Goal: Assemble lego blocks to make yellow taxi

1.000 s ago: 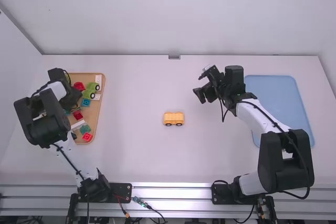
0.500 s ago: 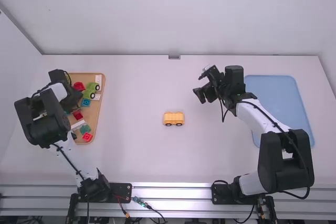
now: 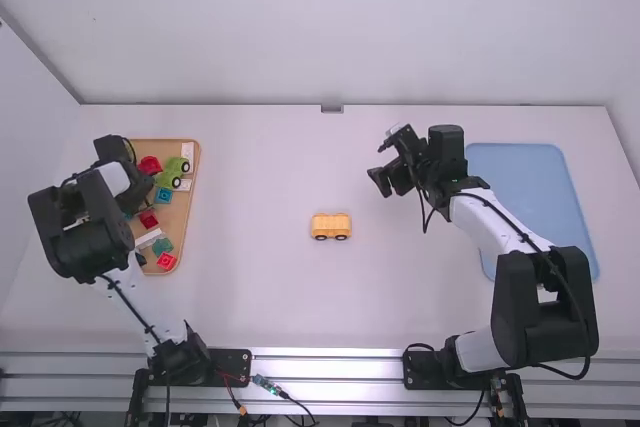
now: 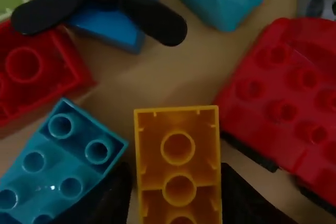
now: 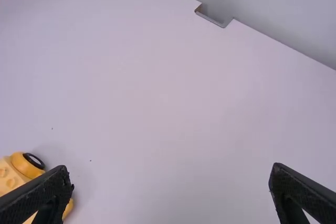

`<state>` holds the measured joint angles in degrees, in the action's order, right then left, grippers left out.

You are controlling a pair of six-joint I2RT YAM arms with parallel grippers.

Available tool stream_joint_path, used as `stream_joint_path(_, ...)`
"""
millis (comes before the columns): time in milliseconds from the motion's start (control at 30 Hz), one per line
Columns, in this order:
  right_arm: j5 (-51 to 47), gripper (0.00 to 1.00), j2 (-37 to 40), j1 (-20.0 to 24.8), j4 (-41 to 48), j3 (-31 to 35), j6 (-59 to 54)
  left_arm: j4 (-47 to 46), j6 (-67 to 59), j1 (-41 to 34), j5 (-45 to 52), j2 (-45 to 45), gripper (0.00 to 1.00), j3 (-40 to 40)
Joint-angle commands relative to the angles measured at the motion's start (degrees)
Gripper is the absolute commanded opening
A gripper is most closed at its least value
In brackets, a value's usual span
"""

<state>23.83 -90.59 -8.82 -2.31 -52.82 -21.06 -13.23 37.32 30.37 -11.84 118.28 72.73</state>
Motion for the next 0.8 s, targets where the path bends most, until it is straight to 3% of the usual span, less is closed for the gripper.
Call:
stream_joint_path(0,0.11,0.99,-0.01,0.22,0.13,-1.55,0.04,-1.05,0.59,0.37,0.39,0.01,0.44,-1.42)
stream_joint_path(167,0.09,0.99,-0.01,0.22,0.15,-1.55,0.02,-3.41,0.61,0.37,0.85,0.01,0.61,-0.48)
stream_joint_path(267,0.11,0.99,-0.01,0.22,0.13,-1.55,-0.07,-3.67,0.63,0.13,0.85,0.01,0.61,-0.26)
stream_joint_path(367,0.09,0.99,-0.01,0.22,0.17,-1.55,-0.17,-3.56,0.59,0.00,1.81,0.01,0.48,-0.22)
stream_joint_path(667,0.11,0.99,-0.01,0.20,0.17,-1.55,-0.17,-2.82,0.28,0.02,3.61,0.01,0.37,-0.26)
stream_joint_path(767,0.11,0.99,-0.01,0.22,0.17,-1.55,-0.17,-2.86,0.17,0.07,3.37,0.01,0.38,-0.26)
